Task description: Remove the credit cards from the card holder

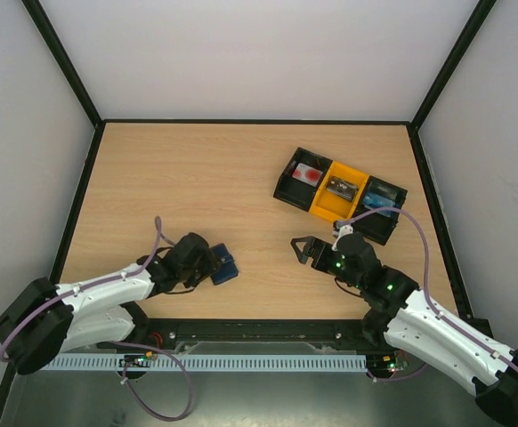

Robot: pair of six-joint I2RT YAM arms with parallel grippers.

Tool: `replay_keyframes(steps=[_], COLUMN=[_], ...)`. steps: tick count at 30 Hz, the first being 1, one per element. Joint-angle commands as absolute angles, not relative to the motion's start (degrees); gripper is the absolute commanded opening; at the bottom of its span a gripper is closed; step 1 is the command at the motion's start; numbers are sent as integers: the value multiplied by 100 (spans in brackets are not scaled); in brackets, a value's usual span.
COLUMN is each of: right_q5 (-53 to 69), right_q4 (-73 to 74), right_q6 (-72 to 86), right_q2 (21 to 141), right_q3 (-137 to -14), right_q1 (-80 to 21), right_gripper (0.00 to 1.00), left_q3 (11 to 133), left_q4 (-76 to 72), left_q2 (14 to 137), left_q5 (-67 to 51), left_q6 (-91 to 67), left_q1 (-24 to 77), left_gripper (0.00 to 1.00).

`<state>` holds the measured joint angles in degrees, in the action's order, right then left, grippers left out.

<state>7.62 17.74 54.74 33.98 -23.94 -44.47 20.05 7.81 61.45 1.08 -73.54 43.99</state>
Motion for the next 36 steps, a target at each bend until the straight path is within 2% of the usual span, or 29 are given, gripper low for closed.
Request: replay_keyframes(steps=[1,6,10,15,24,30,36], right_q5=[817,1150,1439,1660,2015,2248,2490], right_q4=[1315,773,52,-963,-1708,-1926,-1826], right_q6=[5532,5466,5480,5183,4932,4812,4611], right_q2=[3558,4185,4766,5724,7836,8967,9576], right_q3=[-2155,-2144,-2118,-2138,-3030,-3696,-3939], right_q1=[-4427,-4430,-4474,-4621,-5014,-5305,-5448], right_gripper=[95,78,55,37,35,34,31], left_q3=[2282,2200,2006,1645,1035,1120,1138], left_q4=[310,247,255,23,-579,-829,-1089], left_q2=[6374,6192,6049,5722,5666,5940,6370], left_q5=[79,92,-329,-1025,-1732,-1845,-2040], left_q6=[-6852,-6544,-6097,-5719,-5588,-5438,-5353], left_q1=[4642,4579,4140,3626,2782,2734,2750], left_gripper=[55,54,53,49,49,46,43])
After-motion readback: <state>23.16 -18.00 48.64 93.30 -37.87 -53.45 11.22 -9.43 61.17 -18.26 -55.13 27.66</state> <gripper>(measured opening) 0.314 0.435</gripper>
